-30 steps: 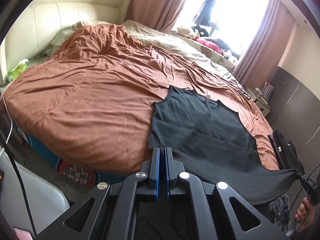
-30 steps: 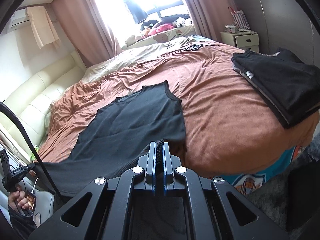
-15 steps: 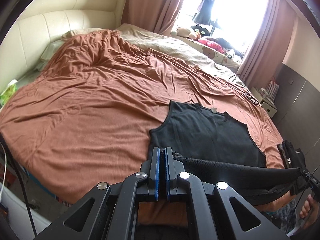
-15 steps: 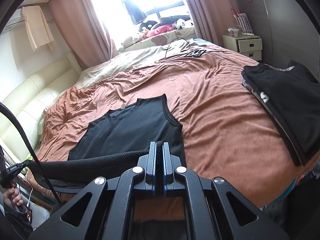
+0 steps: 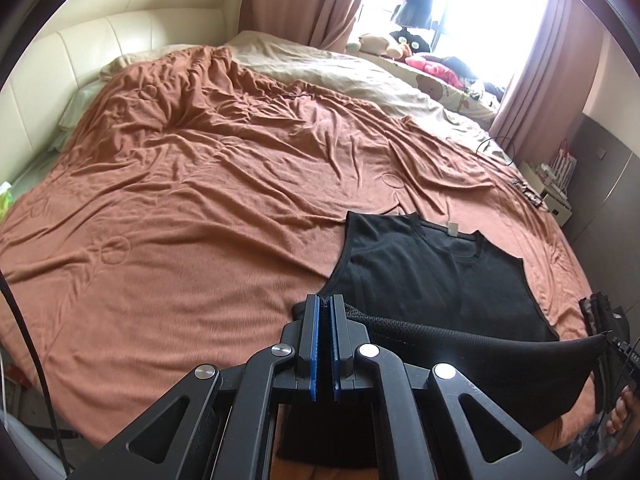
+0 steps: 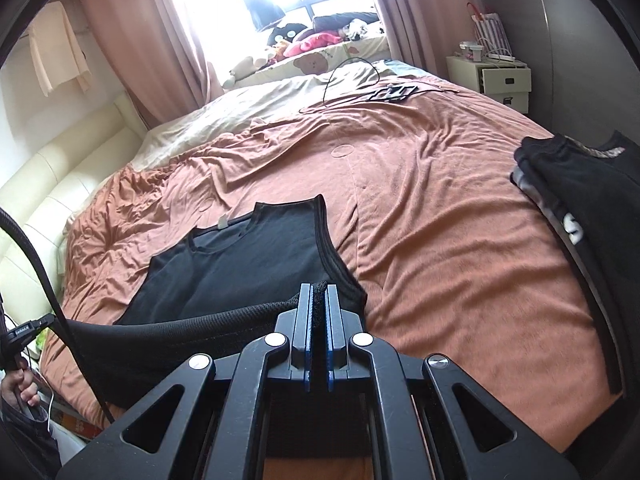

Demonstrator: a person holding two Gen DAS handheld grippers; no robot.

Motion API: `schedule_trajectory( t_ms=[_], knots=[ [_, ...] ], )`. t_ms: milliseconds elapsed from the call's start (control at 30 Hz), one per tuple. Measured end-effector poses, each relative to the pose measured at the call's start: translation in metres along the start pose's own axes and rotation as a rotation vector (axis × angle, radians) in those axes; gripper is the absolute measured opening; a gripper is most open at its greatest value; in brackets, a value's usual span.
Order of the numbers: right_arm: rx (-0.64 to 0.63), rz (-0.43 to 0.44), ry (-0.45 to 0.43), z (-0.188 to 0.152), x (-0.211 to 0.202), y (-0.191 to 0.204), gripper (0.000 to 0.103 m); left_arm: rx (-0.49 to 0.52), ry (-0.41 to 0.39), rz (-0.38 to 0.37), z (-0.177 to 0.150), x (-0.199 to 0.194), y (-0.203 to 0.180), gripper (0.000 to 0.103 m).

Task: Fold small clothes
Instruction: 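Lift the hem with both grippers and carry it over toward the collar, then lower the hem onto the top and open both grippers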

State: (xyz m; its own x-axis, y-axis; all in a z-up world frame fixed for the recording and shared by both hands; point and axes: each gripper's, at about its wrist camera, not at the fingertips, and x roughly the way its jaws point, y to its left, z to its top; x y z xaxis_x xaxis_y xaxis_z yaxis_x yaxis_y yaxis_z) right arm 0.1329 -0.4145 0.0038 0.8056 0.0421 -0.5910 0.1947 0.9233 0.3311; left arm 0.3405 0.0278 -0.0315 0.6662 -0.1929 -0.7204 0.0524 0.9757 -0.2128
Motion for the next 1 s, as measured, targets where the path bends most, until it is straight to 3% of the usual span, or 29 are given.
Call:
schedule_trajectory(
  t_ms=[1000],
  knots=[
    [-0.071, -0.112, 0.172, 0.099, 0.208, 0.014, 0.001, 0.043, 0.196, 0.069, 0.088, 0.184, -0.011, 0.005]
  ],
)
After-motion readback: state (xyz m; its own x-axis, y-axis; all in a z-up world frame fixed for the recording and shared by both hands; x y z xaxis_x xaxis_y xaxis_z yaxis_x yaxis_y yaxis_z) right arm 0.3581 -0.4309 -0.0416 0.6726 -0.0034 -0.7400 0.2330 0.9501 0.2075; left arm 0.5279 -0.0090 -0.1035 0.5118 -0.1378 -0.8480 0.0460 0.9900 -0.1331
